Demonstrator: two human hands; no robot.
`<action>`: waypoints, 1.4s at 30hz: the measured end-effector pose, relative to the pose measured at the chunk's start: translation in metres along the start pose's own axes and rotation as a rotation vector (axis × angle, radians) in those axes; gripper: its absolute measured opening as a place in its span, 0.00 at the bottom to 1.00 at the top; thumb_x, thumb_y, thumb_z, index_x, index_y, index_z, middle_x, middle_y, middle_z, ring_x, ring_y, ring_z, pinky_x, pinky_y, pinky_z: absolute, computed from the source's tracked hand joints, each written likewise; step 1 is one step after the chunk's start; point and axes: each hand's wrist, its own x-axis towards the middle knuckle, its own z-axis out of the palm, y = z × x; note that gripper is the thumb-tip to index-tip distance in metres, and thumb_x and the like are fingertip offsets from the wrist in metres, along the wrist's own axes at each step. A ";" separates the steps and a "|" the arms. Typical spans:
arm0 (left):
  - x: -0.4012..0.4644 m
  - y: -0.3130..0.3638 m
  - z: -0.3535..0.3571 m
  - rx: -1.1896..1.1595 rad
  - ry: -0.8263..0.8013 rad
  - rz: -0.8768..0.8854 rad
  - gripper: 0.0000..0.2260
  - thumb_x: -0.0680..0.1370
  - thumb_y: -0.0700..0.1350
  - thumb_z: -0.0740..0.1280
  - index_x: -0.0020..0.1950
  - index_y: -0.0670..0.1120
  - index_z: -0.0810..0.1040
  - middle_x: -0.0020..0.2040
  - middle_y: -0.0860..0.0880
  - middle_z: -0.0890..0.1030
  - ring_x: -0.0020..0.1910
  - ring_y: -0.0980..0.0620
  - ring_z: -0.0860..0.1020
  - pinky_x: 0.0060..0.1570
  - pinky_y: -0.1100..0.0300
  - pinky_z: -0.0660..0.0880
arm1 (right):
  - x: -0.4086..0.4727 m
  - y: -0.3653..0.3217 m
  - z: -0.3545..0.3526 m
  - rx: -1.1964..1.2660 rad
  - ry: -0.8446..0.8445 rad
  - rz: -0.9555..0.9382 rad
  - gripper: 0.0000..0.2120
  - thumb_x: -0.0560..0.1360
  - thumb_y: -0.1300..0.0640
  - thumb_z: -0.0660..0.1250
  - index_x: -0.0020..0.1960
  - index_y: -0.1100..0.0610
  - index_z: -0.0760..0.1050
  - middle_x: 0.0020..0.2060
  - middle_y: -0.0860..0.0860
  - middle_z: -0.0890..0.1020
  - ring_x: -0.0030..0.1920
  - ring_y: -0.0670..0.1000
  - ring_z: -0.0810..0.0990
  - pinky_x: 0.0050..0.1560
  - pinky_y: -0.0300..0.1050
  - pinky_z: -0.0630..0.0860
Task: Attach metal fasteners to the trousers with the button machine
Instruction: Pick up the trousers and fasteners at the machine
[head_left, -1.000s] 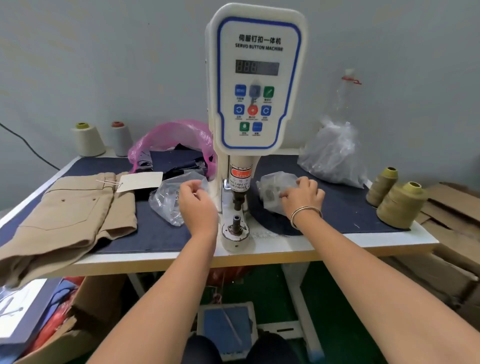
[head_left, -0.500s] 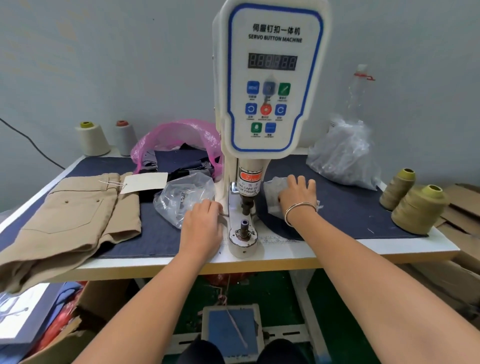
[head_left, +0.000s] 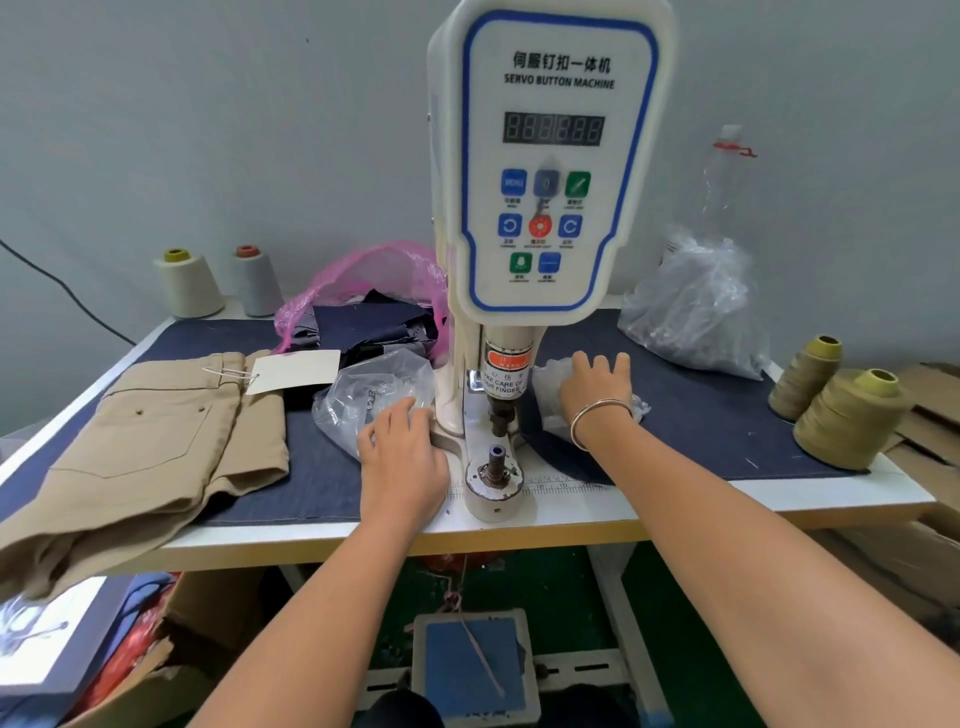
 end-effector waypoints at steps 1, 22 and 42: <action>0.000 0.000 0.000 0.001 0.000 -0.003 0.16 0.74 0.42 0.61 0.62 0.48 0.72 0.69 0.48 0.69 0.70 0.49 0.63 0.66 0.51 0.55 | 0.000 -0.001 0.000 0.003 0.007 -0.001 0.16 0.76 0.54 0.63 0.63 0.52 0.75 0.67 0.52 0.65 0.65 0.57 0.66 0.69 0.61 0.52; 0.001 0.000 0.000 0.008 -0.004 -0.003 0.15 0.73 0.42 0.61 0.59 0.48 0.73 0.65 0.48 0.70 0.67 0.48 0.65 0.64 0.51 0.56 | -0.009 0.013 -0.007 0.300 0.052 0.041 0.10 0.77 0.54 0.60 0.52 0.53 0.79 0.55 0.50 0.69 0.54 0.55 0.73 0.70 0.69 0.51; 0.000 0.000 -0.002 -0.003 0.000 -0.003 0.15 0.74 0.42 0.61 0.60 0.47 0.72 0.67 0.48 0.69 0.67 0.48 0.65 0.65 0.51 0.56 | -0.106 -0.007 -0.053 2.108 -0.283 0.339 0.05 0.72 0.63 0.71 0.39 0.57 0.78 0.25 0.48 0.78 0.23 0.44 0.74 0.21 0.33 0.68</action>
